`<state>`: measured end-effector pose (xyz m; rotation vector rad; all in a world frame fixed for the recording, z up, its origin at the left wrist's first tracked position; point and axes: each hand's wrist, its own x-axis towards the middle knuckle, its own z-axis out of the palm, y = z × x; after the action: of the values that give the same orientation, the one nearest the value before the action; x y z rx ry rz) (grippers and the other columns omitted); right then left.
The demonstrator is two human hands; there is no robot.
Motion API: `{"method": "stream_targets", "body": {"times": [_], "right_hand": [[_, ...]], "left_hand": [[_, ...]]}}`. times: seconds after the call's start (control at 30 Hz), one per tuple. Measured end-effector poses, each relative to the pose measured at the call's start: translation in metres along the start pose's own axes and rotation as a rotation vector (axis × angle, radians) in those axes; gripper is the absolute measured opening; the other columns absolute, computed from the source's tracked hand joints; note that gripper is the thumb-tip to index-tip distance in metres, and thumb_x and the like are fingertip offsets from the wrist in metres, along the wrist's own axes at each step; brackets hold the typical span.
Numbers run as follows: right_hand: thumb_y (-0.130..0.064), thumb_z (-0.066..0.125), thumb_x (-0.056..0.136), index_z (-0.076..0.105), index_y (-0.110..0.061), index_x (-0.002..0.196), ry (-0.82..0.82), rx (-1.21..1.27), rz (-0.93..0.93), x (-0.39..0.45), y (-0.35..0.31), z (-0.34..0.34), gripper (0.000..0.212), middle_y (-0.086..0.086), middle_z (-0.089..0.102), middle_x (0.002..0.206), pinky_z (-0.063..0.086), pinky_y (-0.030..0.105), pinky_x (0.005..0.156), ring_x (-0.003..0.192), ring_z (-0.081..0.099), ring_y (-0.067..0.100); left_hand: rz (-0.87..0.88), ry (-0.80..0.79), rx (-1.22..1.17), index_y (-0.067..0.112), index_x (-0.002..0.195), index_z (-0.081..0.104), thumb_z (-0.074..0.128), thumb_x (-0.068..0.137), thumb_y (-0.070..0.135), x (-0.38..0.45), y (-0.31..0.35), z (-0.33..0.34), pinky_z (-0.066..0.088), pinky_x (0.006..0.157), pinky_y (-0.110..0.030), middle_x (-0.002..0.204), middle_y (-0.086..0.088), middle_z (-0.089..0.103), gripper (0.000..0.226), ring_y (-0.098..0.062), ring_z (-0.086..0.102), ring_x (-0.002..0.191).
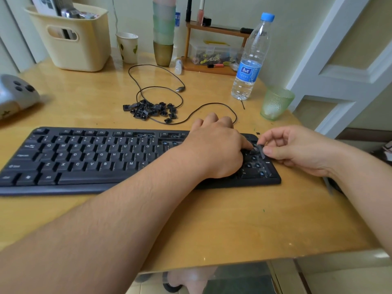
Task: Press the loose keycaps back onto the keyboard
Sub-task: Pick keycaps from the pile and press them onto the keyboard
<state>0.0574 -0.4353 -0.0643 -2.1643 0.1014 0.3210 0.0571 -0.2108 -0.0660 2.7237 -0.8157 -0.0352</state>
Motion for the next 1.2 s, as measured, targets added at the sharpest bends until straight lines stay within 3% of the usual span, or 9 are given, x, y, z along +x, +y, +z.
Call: {"method": "stream_targets", "body": {"times": [0.3, 0.4, 0.5, 0.7, 0.97, 1.2], "right_hand": [[0.0, 0.071, 0.093, 0.071, -0.008, 0.089, 0.087, -0.035, 0.059, 0.001, -0.009, 0.004, 0.009, -0.003, 0.06, 0.057, 0.034, 0.024, 0.047, 0.053, 0.046, 0.012], [0.002, 0.069, 0.094, 0.069, -0.008, 0.088, 0.056, -0.081, 0.13, 0.004, -0.021, 0.004, 0.011, -0.001, 0.059, 0.06, 0.044, 0.022, 0.043, 0.053, 0.051, 0.013], [0.003, 0.068, 0.095, 0.068, -0.007, 0.087, 0.032, -0.199, 0.162, 0.011, -0.031, 0.004, 0.012, 0.007, 0.06, 0.07, 0.057, 0.028, 0.051, 0.063, 0.058, 0.016], [0.001, 0.069, 0.095, 0.068, -0.007, 0.083, -0.004, -0.367, 0.166, 0.016, -0.046, 0.003, 0.015, 0.011, 0.061, 0.076, 0.063, 0.033, 0.062, 0.069, 0.064, 0.019], [-0.002, 0.07, 0.095, 0.071, -0.013, 0.096, -0.015, -0.126, 0.066, 0.003, -0.021, 0.001, 0.011, -0.002, 0.059, 0.066, 0.059, 0.031, 0.073, 0.066, 0.06, 0.006], [-0.001, 0.071, 0.093, 0.075, -0.013, 0.094, 0.062, -0.025, 0.016, -0.002, -0.009, 0.004, 0.013, -0.005, 0.059, 0.067, 0.058, 0.022, 0.062, 0.06, 0.06, 0.0]], "left_hand": [[0.011, -0.006, 0.009, 0.057, 0.146, 0.047, 0.038, 0.1, 0.029, 0.0, 0.002, -0.001, 0.027, 0.114, -0.049, 0.136, 0.0, 0.046, 0.055, -0.03, 0.033, 0.13], [0.011, -0.004, 0.006, 0.057, 0.145, 0.047, 0.038, 0.099, 0.028, 0.0, 0.003, 0.0, 0.027, 0.113, -0.048, 0.135, 0.0, 0.046, 0.055, -0.03, 0.032, 0.129], [0.013, -0.002, 0.015, 0.058, 0.145, 0.046, 0.039, 0.1, 0.029, 0.0, 0.003, 0.0, 0.027, 0.112, -0.047, 0.135, 0.0, 0.046, 0.055, -0.03, 0.032, 0.129], [0.011, -0.003, 0.033, 0.058, 0.146, 0.045, 0.038, 0.1, 0.03, 0.0, 0.003, 0.0, 0.027, 0.114, -0.048, 0.134, 0.001, 0.046, 0.054, -0.029, 0.033, 0.13], [0.029, -0.001, 0.073, 0.063, 0.148, 0.036, 0.033, 0.101, 0.036, 0.0, 0.004, 0.004, 0.025, 0.112, -0.049, 0.134, -0.002, 0.043, 0.054, -0.031, 0.032, 0.13], [0.016, 0.003, 0.051, 0.065, 0.146, 0.039, 0.028, 0.101, 0.048, 0.001, 0.008, 0.007, 0.024, 0.11, -0.049, 0.128, -0.001, 0.044, 0.049, -0.029, 0.031, 0.128]]}}
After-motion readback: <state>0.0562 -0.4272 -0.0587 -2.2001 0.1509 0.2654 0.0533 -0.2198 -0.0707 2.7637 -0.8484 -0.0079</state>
